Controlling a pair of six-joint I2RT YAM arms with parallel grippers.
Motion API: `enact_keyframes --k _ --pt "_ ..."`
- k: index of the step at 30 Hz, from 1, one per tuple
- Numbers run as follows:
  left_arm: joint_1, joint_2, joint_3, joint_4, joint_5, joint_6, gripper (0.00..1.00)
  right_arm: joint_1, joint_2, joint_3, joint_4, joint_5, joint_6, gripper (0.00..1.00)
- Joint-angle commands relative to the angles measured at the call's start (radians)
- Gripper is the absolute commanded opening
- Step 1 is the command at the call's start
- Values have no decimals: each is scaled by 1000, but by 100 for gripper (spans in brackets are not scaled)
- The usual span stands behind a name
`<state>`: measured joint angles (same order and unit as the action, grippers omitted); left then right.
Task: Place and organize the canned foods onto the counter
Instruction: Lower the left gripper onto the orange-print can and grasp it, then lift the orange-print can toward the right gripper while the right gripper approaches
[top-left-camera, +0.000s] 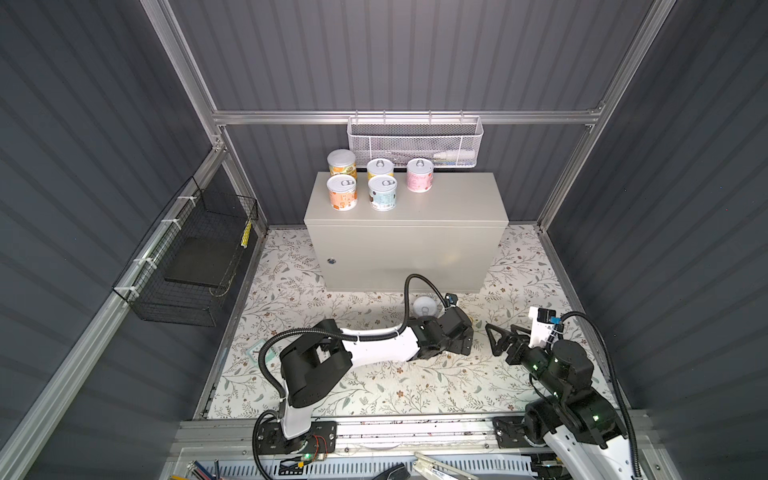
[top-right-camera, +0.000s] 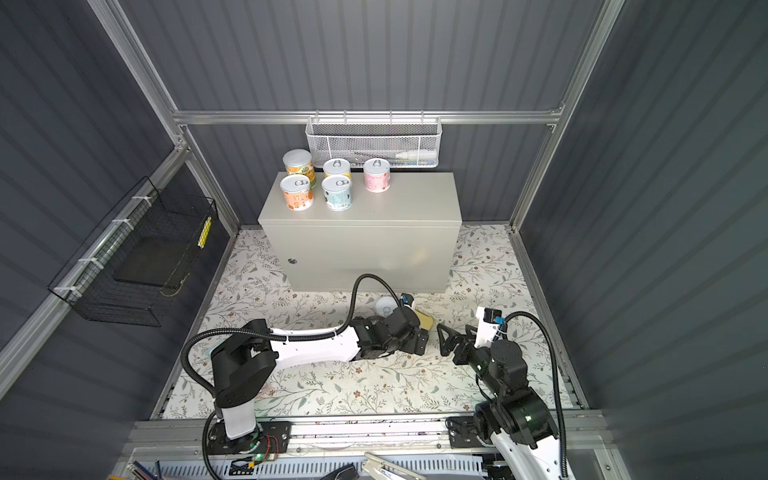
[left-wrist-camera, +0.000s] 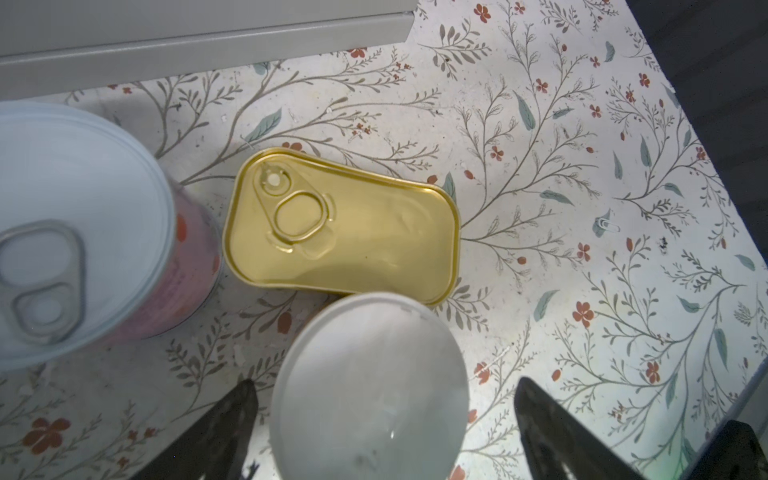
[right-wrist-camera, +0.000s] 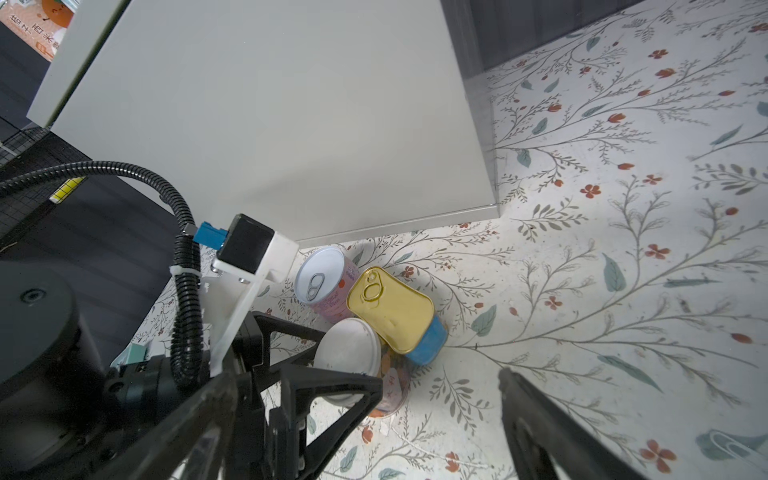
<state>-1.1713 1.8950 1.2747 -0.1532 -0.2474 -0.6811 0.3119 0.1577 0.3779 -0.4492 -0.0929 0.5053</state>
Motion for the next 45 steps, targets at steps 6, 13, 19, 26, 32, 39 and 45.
enact_keyframes --k 6,13,19,26,32,39,45 --pt "-5 34 45 -42 -52 58 88 -3 9 -2 -2 41 4 99" --pt "-5 66 73 -80 -79 75 86 -2 25 11 0 16 -4 99" --pt "-5 66 63 -77 -100 78 77 -2 35 14 -5 13 -4 99" --pt "-4 36 29 -40 -110 78 60 -3 37 18 -4 -8 -9 99" --pt "-5 -51 -27 -58 -118 52 55 -2 72 9 14 7 -28 99" --pt "-2 -214 -84 -144 -141 36 51 1 133 16 27 36 -66 99" --pt "48 -358 -130 -262 -141 29 49 21 137 -4 55 12 -53 99"
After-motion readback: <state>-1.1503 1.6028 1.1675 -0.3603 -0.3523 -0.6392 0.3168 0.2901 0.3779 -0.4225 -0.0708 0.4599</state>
